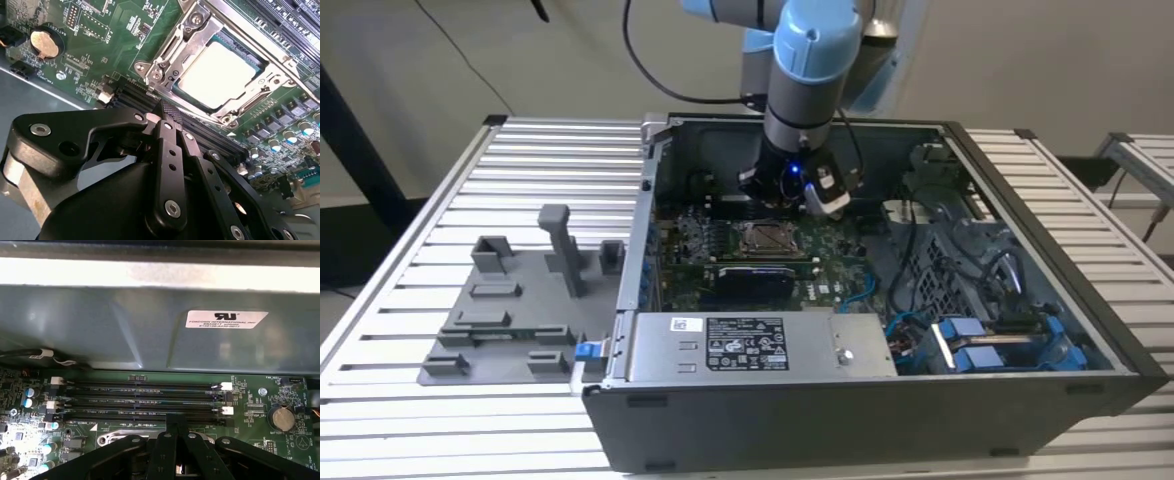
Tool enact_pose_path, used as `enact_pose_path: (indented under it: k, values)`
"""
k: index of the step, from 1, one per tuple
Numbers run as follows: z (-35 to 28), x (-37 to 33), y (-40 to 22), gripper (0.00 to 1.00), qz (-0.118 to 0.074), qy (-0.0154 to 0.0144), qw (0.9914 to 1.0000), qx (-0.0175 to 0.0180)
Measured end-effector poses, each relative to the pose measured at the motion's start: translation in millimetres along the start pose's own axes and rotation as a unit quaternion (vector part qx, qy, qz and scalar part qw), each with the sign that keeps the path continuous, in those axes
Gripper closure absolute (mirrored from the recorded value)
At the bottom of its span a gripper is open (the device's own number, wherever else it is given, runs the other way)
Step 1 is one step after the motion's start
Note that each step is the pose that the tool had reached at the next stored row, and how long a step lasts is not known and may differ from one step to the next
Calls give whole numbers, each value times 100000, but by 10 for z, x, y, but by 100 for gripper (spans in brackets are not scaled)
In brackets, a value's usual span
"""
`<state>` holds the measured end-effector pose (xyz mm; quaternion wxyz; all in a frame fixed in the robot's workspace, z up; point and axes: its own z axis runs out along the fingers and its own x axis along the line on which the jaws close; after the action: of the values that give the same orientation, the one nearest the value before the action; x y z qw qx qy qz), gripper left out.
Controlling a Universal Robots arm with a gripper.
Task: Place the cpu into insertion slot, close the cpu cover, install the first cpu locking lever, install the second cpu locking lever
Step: 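Install the first cpu locking lever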
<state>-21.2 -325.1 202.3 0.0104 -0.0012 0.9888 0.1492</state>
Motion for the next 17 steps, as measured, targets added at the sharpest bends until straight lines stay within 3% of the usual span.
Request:
enact_pose_path:
  k: [17]
  values:
    - [54,-2,-17,89,-101,33,99997,-703]
